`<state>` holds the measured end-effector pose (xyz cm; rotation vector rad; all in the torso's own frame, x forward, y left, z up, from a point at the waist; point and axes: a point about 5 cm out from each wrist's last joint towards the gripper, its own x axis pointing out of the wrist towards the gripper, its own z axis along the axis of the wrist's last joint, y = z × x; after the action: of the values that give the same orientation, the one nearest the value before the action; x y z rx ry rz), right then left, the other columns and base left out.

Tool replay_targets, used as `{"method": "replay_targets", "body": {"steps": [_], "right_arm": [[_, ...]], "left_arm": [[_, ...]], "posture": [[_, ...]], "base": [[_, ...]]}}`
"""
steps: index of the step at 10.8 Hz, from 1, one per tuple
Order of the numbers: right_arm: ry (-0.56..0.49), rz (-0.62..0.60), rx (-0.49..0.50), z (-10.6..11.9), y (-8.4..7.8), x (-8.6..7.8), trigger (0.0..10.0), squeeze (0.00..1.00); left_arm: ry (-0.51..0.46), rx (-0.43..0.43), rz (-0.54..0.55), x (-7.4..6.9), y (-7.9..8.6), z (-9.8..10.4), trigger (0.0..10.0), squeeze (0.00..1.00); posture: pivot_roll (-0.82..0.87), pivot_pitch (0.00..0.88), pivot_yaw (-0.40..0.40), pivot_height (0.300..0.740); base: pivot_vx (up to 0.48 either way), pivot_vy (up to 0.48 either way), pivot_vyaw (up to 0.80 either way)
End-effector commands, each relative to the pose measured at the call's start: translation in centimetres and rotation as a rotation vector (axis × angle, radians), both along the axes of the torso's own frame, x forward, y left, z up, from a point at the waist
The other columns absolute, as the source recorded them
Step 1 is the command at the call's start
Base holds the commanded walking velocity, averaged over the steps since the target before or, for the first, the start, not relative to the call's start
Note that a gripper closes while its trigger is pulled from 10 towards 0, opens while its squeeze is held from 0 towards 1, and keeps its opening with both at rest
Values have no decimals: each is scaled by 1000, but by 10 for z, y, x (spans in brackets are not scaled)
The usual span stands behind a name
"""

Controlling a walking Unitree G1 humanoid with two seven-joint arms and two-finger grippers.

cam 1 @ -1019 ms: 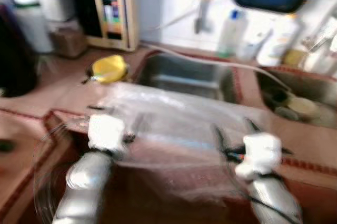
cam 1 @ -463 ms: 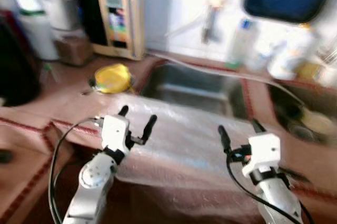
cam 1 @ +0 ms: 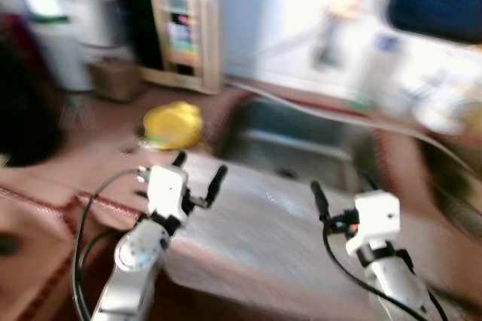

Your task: Kitchen organization

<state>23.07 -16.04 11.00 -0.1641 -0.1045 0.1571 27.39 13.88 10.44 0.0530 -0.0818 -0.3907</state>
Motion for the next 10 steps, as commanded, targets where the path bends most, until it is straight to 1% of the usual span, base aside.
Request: {"method": "replay_targets", "body": {"steps": [1,3,4,7,8,9,10], "right_arm": [[-5,8,13,1,5,0,10000,0],[-2,8,16,0,5,-1,10000,0],[-1,14,9,1,5,-1,10000,0],[-2,28,3,1,6,-2,10000,0],[-4,37,-1,2,7,-2,10000,0],[-4,39,-3,2,7,-2,10000,0],[-4,44,-3,2,8,-2,10000,0]], "left_arm": [[-1,7,19,1,4,1,10000,0],[-14,19,24,-2,4,3,10000,0],[-39,24,48,-2,7,7,10000,0],[-52,22,103,-1,13,10,10000,0],[-68,17,130,0,17,15,10000,0],[-76,17,136,0,18,17,10000,0],[-86,8,183,1,25,21,10000,0]], "posture": [[49,0,-52,740],[48,0,-51,740],[47,0,-56,740],[49,0,-60,740],[50,0,-65,740],[51,0,-66,740],[52,0,-68,740]], "base": [[262,0,0],[0,0,0],[0,0,0],[0,0,0],[0,0,0],[0,0,0],[0,0,0]]}}
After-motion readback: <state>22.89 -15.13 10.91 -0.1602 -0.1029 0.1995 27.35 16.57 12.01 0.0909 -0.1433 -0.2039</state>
